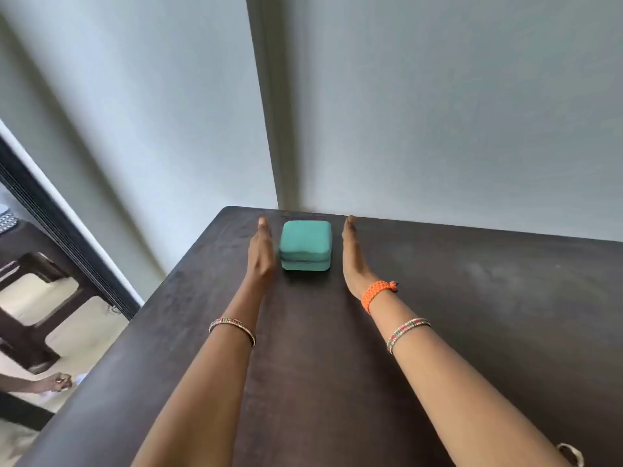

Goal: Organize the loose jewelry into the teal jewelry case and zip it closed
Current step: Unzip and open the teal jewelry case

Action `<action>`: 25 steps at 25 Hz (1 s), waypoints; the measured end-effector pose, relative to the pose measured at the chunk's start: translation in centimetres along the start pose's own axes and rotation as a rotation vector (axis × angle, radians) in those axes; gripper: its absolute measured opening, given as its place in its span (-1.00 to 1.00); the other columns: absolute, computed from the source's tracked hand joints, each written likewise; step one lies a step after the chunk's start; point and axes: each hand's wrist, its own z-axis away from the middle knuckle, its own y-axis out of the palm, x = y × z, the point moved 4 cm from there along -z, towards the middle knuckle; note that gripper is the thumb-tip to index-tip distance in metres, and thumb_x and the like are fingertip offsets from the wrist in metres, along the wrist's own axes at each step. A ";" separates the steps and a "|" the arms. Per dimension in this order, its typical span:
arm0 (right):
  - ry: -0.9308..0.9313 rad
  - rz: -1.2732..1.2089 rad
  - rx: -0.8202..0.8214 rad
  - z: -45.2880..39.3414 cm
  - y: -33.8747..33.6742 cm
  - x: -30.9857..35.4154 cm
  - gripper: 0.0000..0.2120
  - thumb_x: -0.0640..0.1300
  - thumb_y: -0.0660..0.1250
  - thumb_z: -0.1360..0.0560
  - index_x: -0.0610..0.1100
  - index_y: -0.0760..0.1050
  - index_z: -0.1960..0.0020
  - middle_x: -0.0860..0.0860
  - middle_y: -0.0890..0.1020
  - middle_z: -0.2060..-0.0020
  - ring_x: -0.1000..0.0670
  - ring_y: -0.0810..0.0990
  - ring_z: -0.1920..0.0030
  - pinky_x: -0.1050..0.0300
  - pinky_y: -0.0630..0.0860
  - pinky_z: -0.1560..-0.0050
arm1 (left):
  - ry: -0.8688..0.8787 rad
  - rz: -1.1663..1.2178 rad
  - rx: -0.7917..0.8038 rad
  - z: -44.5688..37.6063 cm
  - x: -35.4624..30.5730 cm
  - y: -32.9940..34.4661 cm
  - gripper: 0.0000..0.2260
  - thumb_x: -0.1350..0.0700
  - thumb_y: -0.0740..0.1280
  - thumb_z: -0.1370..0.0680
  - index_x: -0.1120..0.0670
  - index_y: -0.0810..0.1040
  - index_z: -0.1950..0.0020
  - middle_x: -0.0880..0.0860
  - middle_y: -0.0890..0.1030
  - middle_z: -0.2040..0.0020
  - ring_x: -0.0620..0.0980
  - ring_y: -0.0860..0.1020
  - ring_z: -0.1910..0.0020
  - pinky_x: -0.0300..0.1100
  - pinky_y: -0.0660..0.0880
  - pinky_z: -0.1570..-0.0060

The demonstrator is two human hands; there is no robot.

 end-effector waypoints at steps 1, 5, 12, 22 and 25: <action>0.019 0.058 -0.030 -0.2 0.5 -0.3 -0.34 0.29 -0.21 -0.57 -0.04 -0.07 -0.56 0.09 -0.06 -0.54 0.09 -0.08 -0.52 0.05 -0.14 -0.52 | -0.010 0.007 0.026 -0.3 0.4 0.3 -0.38 -0.37 0.01 -0.45 0.10 0.60 0.03 0.07 0.62 0.02 0.01 0.53 0.04 -0.04 0.42 -0.09; 0.060 0.135 -0.058 -0.1 2.5 0.1 -0.18 0.41 -0.16 -0.48 -0.13 0.08 -0.53 -0.02 0.14 -0.52 -0.02 0.14 -0.50 -0.03 0.06 -0.51 | -0.111 0.020 0.047 1.0 0.3 1.6 -0.46 -0.24 0.04 -0.51 0.14 0.59 -0.06 0.15 0.64 -0.04 0.12 0.59 -0.03 0.01 0.47 -0.13; -0.102 -0.099 -0.159 8.2 -1.3 3.9 -0.43 0.24 -0.12 -0.60 -0.10 0.52 -0.08 -0.09 0.60 -0.09 -0.02 0.57 -0.07 0.10 0.45 -0.08 | 0.014 0.179 0.130 11.0 -5.2 3.5 -0.66 0.00 0.00 -0.64 0.07 0.54 0.03 0.07 0.59 0.10 0.00 0.51 0.13 -0.11 0.42 0.06; -0.042 -0.288 -0.340 24.1 -8.1 -1.2 -0.56 0.06 0.08 -0.61 -0.27 0.54 -0.14 -0.18 0.64 -0.04 -0.15 0.61 -0.04 -0.03 0.52 -0.07 | 0.001 0.112 0.305 26.8 -1.5 4.8 -0.67 0.27 0.10 -0.55 0.11 0.48 -0.26 0.10 0.56 -0.10 0.01 0.48 0.01 -0.14 0.38 0.00; -0.077 -0.383 -0.338 27.6 -9.5 -2.8 -0.78 -0.24 0.10 -0.60 -0.20 0.53 0.00 -0.11 0.61 0.13 -0.03 0.57 0.15 0.13 0.48 0.16 | -0.020 0.062 0.342 28.9 -0.4 5.9 -0.64 0.29 0.10 -0.56 0.17 0.46 -0.32 0.09 0.56 -0.09 0.01 0.48 0.02 -0.17 0.38 0.05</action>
